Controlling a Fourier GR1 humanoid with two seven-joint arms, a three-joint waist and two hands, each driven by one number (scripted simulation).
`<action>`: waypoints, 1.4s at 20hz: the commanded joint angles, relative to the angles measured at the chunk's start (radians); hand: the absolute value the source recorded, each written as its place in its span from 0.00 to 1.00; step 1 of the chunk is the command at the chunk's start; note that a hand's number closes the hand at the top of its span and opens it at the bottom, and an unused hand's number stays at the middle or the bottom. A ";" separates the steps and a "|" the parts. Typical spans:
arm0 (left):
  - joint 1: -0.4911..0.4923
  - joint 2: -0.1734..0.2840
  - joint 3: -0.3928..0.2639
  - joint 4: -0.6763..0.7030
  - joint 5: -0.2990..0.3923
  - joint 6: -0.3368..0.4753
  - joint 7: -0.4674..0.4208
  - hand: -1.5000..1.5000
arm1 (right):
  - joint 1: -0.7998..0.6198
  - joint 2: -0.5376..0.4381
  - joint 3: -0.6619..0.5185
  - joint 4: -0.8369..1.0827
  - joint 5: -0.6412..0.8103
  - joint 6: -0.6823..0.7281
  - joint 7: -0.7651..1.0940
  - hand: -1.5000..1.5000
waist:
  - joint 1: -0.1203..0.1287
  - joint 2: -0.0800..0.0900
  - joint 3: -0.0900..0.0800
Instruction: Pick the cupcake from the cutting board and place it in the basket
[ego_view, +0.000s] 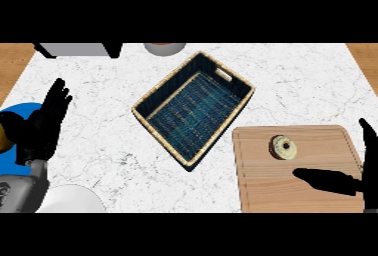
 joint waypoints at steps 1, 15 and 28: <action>0.009 -0.015 0.006 0.001 -0.010 -0.017 -0.015 0.50 | -0.018 0.117 0.019 0.085 0.087 -0.059 0.090 0.00 | 0.006 0.002 0.001; -0.002 -0.080 0.070 0.030 -0.067 -0.073 -0.020 0.50 | -0.004 0.374 0.046 0.224 0.357 -0.089 -0.061 0.00 | 0.002 0.002 0.001; 0.047 -0.148 0.115 -0.063 -0.170 -0.096 0.039 0.50 | 0.007 0.441 -0.069 0.269 0.357 -0.048 -0.173 0.00 | 0.002 0.001 0.001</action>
